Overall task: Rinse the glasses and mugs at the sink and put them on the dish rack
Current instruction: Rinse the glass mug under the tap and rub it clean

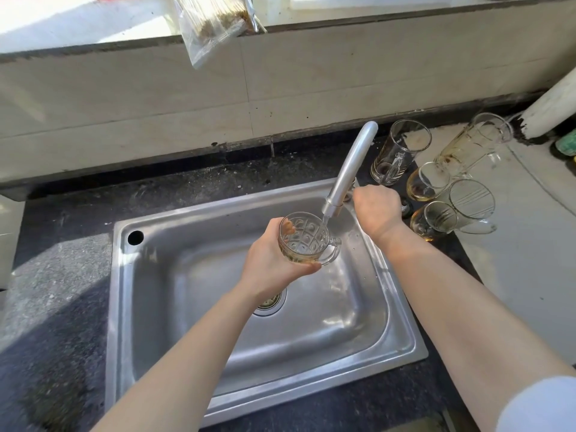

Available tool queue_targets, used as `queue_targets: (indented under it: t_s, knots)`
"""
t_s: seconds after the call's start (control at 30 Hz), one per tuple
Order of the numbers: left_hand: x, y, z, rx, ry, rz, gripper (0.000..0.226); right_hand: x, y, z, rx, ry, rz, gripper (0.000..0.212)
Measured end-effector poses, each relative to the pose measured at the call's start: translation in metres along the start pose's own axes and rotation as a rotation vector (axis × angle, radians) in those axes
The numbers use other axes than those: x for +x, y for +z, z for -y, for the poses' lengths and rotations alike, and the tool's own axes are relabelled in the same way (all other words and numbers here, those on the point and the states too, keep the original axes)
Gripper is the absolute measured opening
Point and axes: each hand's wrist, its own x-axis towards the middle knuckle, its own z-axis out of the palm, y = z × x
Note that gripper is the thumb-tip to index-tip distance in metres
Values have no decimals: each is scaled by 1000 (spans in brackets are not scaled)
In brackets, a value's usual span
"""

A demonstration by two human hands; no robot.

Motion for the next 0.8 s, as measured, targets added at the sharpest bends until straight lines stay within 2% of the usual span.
queue_targets:
  t_s: [0.17,0.23,0.3,0.4,0.47,0.5,0.6,0.8]
  knots:
    - [0,1,0,-2,4,0,72,-2,-3,-3,49,7,8,24]
    - [-1,1,-1,-3,9,0,73,-8,-11,-5,156,61,-20,25]
    - [-1,0,-1,-3,16,1,73,-21,-19,-10,371,131,-6,24]
    - [-3,-1,0,-11,21,3,74,-54,-17,-17,879,64,264,29]
    - [-4,-1,-1,-26,34,13,74,-75,-11,-13,1046,-47,438,41]
    - [-4,-1,-2,-30,40,22,74,-81,-7,-8,1103,-63,446,39]
    - [-2,-1,-3,-48,49,56,75,-86,-2,5,1175,-51,329,10]
    - [3,-4,-3,-25,65,119,78,-93,-7,-2,1105,-162,207,11]
